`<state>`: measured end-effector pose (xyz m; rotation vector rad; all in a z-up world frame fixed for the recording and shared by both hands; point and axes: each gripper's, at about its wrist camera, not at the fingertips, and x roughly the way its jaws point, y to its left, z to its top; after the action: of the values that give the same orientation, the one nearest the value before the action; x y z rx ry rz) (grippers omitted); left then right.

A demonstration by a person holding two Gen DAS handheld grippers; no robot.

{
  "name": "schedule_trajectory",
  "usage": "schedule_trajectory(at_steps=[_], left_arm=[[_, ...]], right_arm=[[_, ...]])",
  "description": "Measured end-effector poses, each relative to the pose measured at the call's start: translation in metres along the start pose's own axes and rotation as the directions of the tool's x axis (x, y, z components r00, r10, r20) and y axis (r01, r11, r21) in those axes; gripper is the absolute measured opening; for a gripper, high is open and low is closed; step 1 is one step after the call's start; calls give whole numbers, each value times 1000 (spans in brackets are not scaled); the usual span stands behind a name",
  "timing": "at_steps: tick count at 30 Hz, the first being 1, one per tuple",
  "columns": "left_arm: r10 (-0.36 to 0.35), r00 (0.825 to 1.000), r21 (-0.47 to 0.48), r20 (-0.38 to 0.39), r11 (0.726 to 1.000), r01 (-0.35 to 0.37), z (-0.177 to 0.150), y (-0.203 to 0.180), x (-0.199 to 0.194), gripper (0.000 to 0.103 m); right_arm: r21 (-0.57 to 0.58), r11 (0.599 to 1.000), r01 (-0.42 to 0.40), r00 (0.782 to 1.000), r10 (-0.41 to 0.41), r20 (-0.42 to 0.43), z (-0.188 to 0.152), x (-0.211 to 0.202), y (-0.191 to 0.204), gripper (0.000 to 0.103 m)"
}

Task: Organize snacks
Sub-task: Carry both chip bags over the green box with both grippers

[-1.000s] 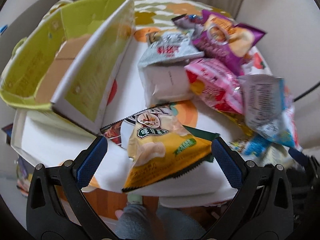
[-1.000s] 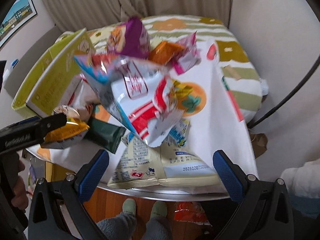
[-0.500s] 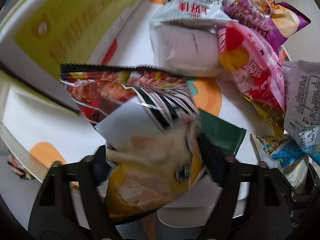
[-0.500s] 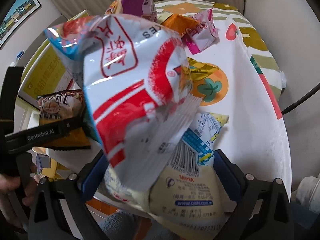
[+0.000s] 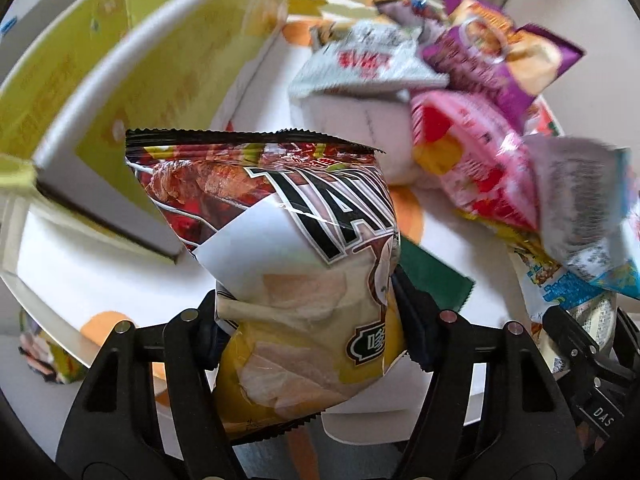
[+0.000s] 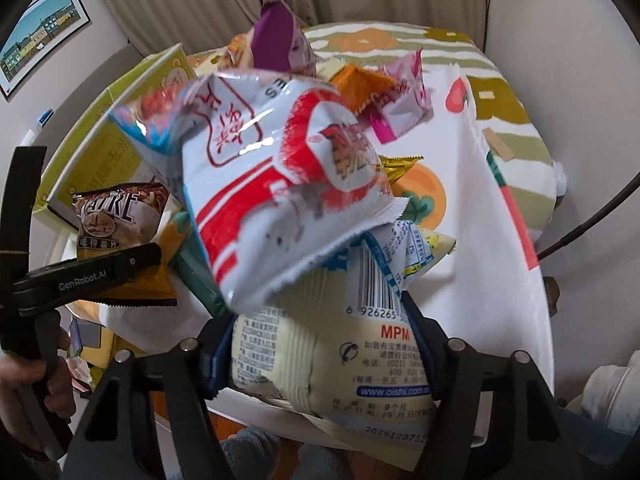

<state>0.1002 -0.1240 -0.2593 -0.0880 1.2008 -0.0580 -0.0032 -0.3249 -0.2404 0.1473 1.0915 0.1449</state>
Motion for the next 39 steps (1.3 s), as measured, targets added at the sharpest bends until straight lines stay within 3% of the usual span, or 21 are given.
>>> schedule_trajectory(at_steps=[4,10,25,33,39], left_arm=[[-21,999,27,39,999,20,8,-7,-20,64],[-43,996,63,83,997,38,-9,-15,-52,64],[-85,984,82,159,994,72,-7,-32,-99,64],[-104,970,62,220,994,93,0,-19,-130,64],[-131,960,74,248,990,116,25,3,-144,64]], right_arm=[[-4,1000,31,998,-31,45,6,-17,3,67],[3,997,78,993,-78,90,13,-39,1,67],[91,984,150,974,-164,159,16,-82,-34,67],[88,979,183,954,-198,224,33,-105,-39,67],[70,978,198,939,-210,274,63,-119,-15,67]])
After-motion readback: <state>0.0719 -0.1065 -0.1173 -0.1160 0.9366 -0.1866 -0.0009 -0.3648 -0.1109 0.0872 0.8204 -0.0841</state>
